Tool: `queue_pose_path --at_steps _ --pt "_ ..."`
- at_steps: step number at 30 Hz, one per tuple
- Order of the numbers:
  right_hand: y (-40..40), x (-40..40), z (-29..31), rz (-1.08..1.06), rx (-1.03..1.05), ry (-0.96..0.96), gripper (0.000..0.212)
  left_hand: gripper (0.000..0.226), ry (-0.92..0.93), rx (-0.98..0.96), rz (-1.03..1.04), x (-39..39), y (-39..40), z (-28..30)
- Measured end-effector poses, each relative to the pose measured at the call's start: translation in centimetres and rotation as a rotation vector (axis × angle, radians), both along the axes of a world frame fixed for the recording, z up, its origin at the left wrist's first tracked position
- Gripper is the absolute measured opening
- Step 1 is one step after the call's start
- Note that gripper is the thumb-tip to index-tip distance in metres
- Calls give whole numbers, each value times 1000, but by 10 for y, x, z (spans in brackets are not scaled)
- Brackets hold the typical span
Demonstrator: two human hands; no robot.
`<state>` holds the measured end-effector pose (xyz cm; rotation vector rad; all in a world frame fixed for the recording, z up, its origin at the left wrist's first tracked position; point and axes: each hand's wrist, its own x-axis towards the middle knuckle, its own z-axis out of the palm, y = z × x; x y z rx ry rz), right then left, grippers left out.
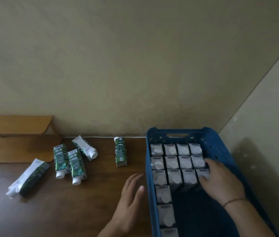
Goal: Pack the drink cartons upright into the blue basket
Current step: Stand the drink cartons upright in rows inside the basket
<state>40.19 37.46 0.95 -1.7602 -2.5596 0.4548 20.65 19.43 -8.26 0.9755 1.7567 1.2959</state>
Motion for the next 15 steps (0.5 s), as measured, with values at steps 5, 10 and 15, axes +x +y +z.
queue_pose_path --at_steps 5,10,15 --pt "-27 -92 57 360 144 390 42 49 632 -431 60 -49 -57 -68" --pt "-46 -219 49 605 -3 237 45 54 688 -533 7 -66 -91 -97" --pt "-12 -316 -32 404 -174 -209 53 62 775 -518 -85 -74 -85 -105"
